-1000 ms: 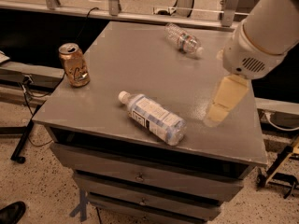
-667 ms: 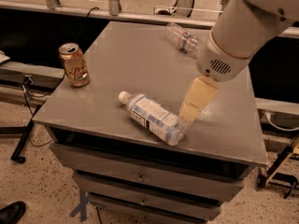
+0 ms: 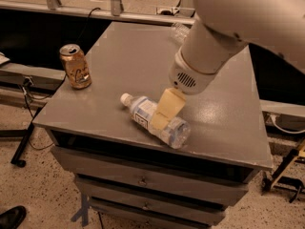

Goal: Move blue plastic bottle near orange can

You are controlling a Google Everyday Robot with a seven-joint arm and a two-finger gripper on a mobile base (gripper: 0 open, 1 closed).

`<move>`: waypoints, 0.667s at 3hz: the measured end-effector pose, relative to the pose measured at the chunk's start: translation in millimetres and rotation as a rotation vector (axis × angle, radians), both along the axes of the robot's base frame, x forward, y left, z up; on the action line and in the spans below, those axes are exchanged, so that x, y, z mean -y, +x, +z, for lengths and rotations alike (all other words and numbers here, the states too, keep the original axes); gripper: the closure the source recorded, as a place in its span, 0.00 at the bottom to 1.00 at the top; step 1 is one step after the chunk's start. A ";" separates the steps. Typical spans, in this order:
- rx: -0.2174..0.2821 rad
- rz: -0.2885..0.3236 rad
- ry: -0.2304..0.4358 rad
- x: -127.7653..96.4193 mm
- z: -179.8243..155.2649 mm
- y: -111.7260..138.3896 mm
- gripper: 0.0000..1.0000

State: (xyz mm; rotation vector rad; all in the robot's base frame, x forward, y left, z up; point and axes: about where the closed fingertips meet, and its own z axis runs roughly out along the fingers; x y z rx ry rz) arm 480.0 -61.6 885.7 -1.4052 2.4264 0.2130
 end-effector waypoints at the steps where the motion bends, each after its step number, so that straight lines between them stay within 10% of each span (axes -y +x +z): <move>1: -0.012 -0.022 0.020 -22.2 -19.3 0.1 0.00; 2: -0.011 -0.038 0.038 -34.3 -35.5 0.7 0.16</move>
Offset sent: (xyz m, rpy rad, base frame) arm 0.0040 0.0487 -0.0593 0.0655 0.0130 -0.0626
